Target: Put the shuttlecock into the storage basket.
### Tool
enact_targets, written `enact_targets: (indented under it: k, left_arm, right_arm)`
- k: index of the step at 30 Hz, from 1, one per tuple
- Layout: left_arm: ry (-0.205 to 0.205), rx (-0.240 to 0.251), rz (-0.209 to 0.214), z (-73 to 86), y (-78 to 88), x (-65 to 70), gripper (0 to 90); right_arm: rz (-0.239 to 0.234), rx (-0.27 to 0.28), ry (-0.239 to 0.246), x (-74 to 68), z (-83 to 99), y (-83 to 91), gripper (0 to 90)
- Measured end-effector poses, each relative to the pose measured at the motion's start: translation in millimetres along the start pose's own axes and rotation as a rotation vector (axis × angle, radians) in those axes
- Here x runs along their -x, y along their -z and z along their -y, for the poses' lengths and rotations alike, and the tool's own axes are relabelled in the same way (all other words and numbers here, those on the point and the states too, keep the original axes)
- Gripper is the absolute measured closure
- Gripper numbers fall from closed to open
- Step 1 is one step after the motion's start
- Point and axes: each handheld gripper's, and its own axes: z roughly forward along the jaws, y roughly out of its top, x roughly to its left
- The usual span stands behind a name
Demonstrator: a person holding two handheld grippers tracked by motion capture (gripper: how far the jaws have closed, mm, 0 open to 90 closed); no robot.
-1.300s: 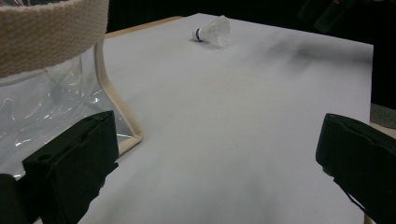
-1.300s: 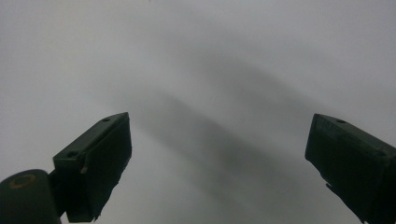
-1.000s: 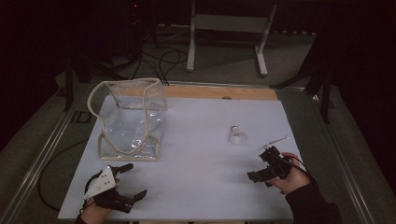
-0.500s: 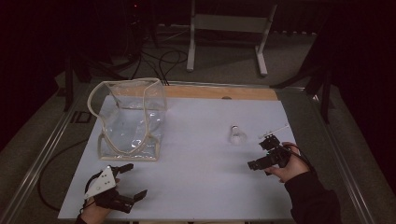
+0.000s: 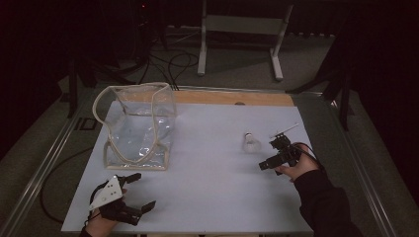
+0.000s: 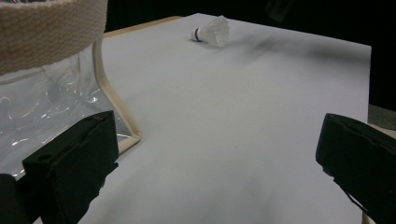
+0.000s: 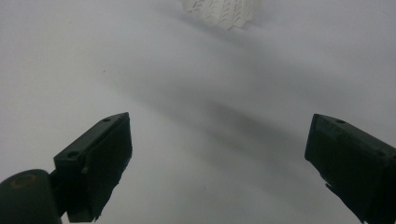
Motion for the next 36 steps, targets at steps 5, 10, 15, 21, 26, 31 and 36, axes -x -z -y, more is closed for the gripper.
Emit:
enact_targets:
  k: [5, 10, 15, 21, 26, 31, 36]
  left_arm:
    - [0.000, 0.000, 0.001, 0.1, 0.1, 0.0, 0.4]
    - [-0.005, -0.007, 0.003, 0.3, -0.4, 0.0, 0.4]
    - [-0.006, -0.008, 0.004, 0.3, -0.7, 0.2, 0.4]
    - [-0.002, -0.008, 0.004, 0.6, -1.1, 0.3, 0.4]
    - [-0.002, -0.007, 0.004, 0.8, -1.2, 0.3, 0.4]
    - [0.000, -0.007, 0.006, 1.1, -1.6, 0.2, 0.4]
    - [-0.001, -0.008, 0.007, 1.2, -1.6, 0.3, 0.4]
  right_arm:
    - [-0.007, -0.016, -0.021, 4.6, -8.2, -6.0, 7.5]
    - [-0.014, -0.012, -0.006, 7.1, -12.4, -10.8, 7.5]
    - [-0.001, -0.013, 0.008, 7.5, -17.3, -18.5, 7.5]
    - [-0.018, -0.022, 0.014, 8.9, -23.9, -26.5, 8.3]
    - [-0.021, -0.019, 0.018, 9.6, -29.6, -32.1, 10.4]
    - [-0.006, -0.010, 0.026, 10.1, -37.0, -34.4, 13.1]
    - [-0.001, -0.024, 0.009, 12.6, -45.0, -38.2, 13.8]
